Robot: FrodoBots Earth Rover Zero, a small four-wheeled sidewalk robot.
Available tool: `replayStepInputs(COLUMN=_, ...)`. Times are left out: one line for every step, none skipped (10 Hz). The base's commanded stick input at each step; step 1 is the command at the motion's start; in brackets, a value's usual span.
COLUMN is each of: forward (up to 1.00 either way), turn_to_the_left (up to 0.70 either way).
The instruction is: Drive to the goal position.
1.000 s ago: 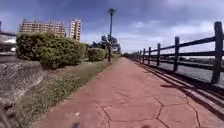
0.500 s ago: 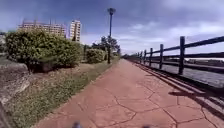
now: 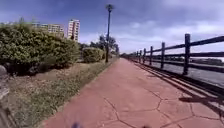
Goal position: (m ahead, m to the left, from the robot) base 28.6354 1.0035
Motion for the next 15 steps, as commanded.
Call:
replayStepInputs(forward=0.7, turn_to_the_left=0.0)
replayStepInputs(forward=0.7, turn_to_the_left=0.0)
replayStepInputs(forward=0.7, turn_to_the_left=0.0)
replayStepInputs(forward=0.7, turn_to_the_left=0.0)
replayStepInputs(forward=0.7, turn_to_the_left=0.0)
replayStepInputs(forward=0.7, turn_to_the_left=0.0)
replayStepInputs(forward=0.7, turn_to_the_left=0.0)
replayStepInputs(forward=0.7, turn_to_the_left=0.0)
replayStepInputs(forward=0.7, turn_to_the_left=0.0)
replayStepInputs(forward=0.7, turn_to_the_left=0.0)
replayStepInputs(forward=0.7, turn_to_the_left=0.0)
replayStepInputs(forward=0.7, turn_to_the_left=0.0)
replayStepInputs(forward=0.7, turn_to_the_left=0.0)
replayStepInputs(forward=0.7, turn_to_the_left=0.0)
replayStepInputs(forward=0.7, turn_to_the_left=0.0)
